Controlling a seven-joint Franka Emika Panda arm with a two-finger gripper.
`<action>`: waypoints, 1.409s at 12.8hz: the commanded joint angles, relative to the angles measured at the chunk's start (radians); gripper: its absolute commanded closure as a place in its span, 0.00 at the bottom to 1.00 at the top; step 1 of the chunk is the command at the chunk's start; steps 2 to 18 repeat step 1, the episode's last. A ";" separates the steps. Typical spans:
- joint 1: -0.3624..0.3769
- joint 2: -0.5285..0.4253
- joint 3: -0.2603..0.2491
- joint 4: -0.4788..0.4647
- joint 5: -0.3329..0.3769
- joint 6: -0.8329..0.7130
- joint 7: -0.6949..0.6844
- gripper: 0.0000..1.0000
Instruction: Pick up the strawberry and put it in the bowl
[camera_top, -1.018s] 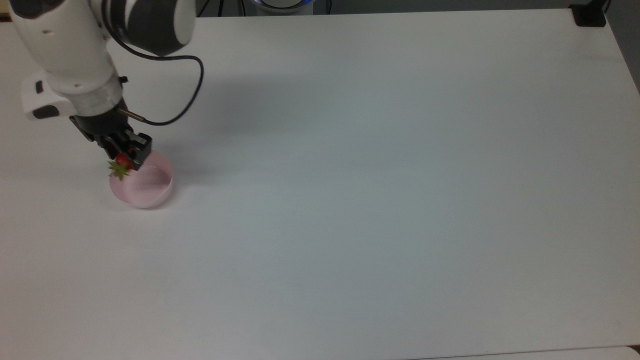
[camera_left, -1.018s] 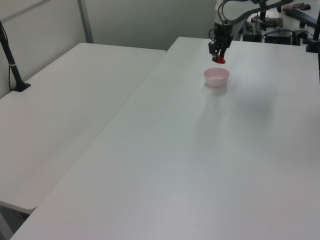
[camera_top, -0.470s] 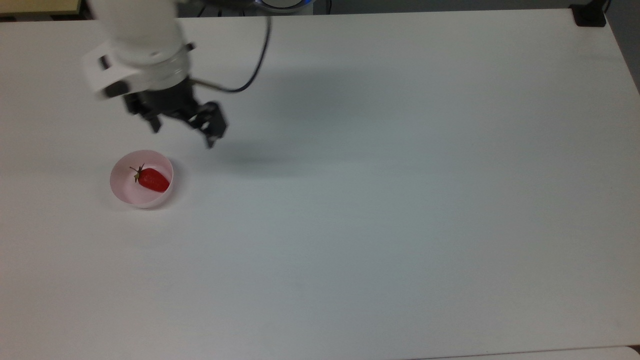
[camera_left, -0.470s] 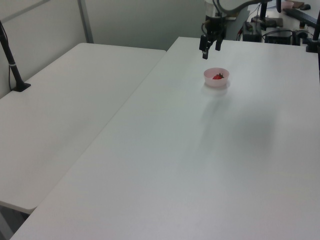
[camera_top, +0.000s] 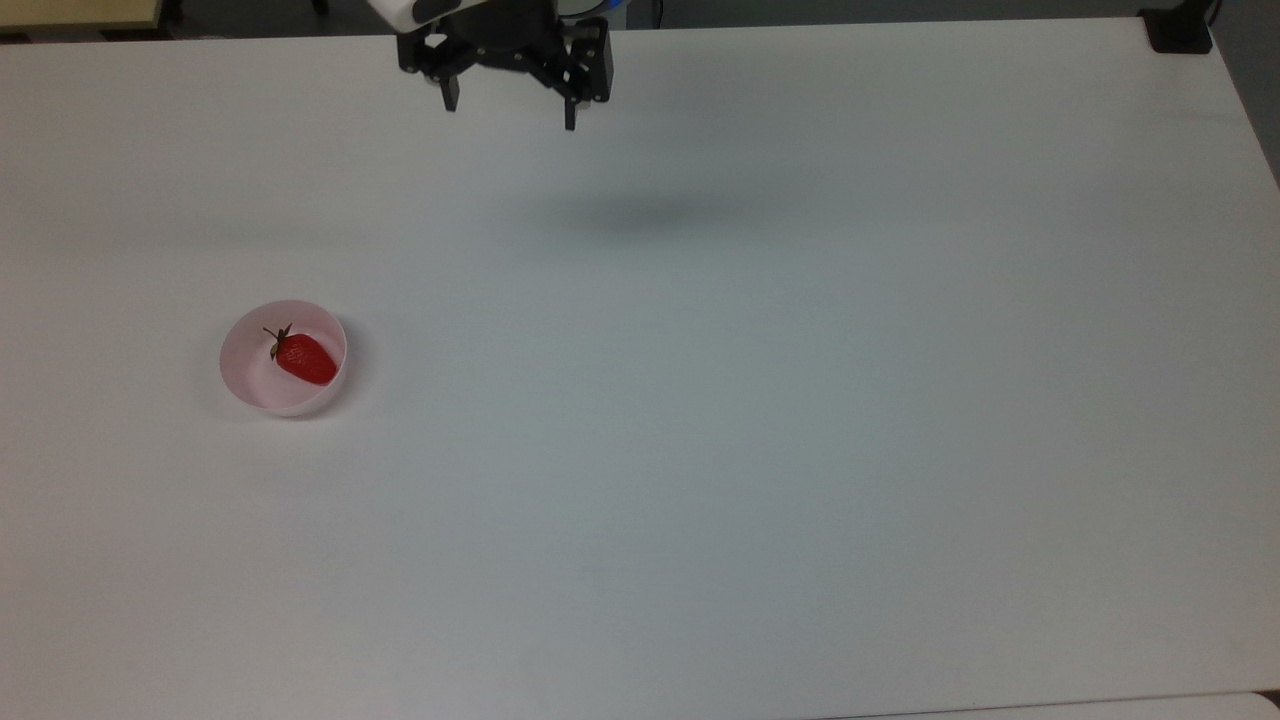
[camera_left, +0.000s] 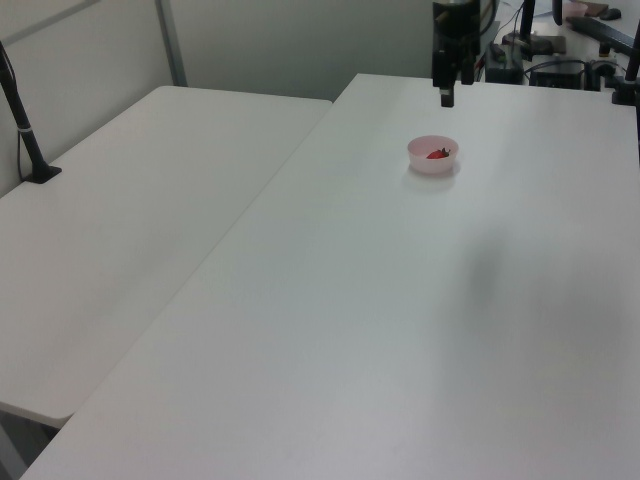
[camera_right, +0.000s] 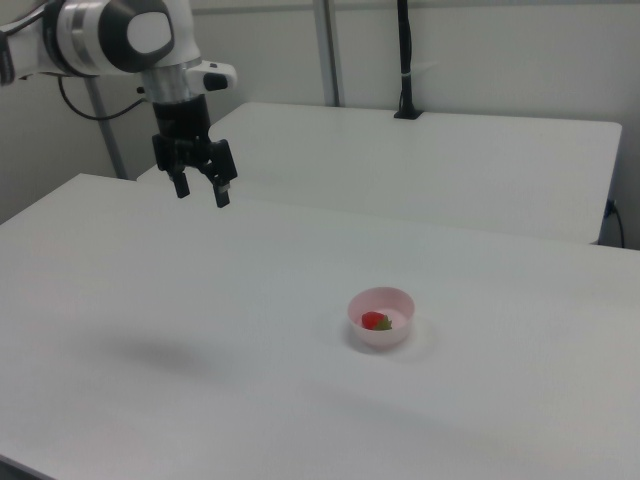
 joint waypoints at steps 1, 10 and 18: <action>0.035 -0.048 -0.043 -0.062 -0.009 -0.007 -0.001 0.00; 0.035 -0.048 -0.043 -0.062 -0.009 -0.007 -0.001 0.00; 0.035 -0.048 -0.043 -0.062 -0.009 -0.007 -0.001 0.00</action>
